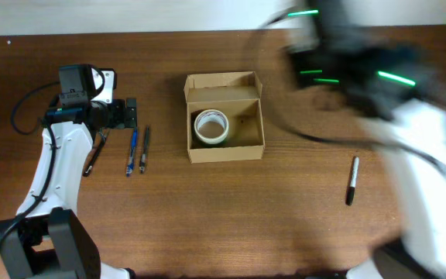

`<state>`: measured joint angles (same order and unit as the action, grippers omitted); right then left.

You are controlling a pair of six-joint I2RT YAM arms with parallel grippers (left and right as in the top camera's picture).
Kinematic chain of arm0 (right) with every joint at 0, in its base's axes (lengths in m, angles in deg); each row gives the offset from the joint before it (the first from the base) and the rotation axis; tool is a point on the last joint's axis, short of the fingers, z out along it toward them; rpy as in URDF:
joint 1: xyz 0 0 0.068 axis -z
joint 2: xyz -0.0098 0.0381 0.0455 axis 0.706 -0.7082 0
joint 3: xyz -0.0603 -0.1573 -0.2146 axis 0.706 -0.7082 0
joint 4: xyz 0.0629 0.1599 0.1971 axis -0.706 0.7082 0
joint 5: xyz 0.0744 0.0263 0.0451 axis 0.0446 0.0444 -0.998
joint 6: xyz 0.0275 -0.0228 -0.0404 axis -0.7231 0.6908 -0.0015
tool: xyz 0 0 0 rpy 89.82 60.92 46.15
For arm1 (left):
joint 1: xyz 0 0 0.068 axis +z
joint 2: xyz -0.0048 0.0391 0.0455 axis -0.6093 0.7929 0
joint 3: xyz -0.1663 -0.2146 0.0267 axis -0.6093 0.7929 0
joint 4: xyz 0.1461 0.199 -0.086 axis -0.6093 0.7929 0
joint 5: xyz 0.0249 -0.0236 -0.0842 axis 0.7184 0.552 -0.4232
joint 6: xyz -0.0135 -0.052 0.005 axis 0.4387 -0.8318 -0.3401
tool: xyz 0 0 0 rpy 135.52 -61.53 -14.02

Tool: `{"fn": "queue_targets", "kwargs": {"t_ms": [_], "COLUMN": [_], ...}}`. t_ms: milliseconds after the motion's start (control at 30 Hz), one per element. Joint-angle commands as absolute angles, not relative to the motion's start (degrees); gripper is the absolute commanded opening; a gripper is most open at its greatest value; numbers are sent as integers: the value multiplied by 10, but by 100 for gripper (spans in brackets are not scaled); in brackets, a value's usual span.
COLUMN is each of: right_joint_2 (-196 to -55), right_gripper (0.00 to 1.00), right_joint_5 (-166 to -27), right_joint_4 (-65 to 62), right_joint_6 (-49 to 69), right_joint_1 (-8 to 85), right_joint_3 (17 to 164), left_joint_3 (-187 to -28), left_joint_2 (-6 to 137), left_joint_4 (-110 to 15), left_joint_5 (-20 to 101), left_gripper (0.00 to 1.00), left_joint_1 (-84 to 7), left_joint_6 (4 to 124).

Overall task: Pack container
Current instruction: 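Carry the white tape with the right gripper into the box and release, then grasp the black marker on the table with the right gripper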

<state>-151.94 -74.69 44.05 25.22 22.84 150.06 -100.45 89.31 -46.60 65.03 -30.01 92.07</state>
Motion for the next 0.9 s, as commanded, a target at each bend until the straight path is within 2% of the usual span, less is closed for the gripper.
{"fn": "queue_targets", "kwargs": {"t_ms": [0, 67, 133, 267, 333, 467, 700, 867], "right_joint_2": [-1398, -1303, -1242, -1239, -1257, -1331, -1478, -1554], "right_gripper": [49, 64, 72, 71, 71, 70, 59, 57], "right_joint_5": [-740, -781, -822, -907, -903, -895, -924, -932], "right_joint_4": [406, 339, 317, 323, 305, 277, 242, 194], "right_joint_6": [223, 220, 191, 190, 191, 189, 189, 174], "right_joint_1": [362, 469, 545, 599, 600, 600, 599, 599], "right_joint_3": [1397, 1239, 1085, 892, 836, 791, 791, 791], "left_joint_3": [-1013, -1013, -1013, -1013, -1013, -1013, -1013, -1013], "left_joint_2": [896, 896, 896, 896, 896, 896, 896, 896], "left_joint_4": [-466, -466, -466, -466, -466, -466, -466, -466], "left_joint_5": [650, 650, 650, 650, 650, 650, 650, 650], "left_gripper": [99, 99, 99, 99, 99, 99, 99, 99], "left_joint_1": [-299, -299, -299, -299, -299, -299, -299, -299], "left_joint_6": [932, 932, 932, 932, 932, 932, 932, 932]}}
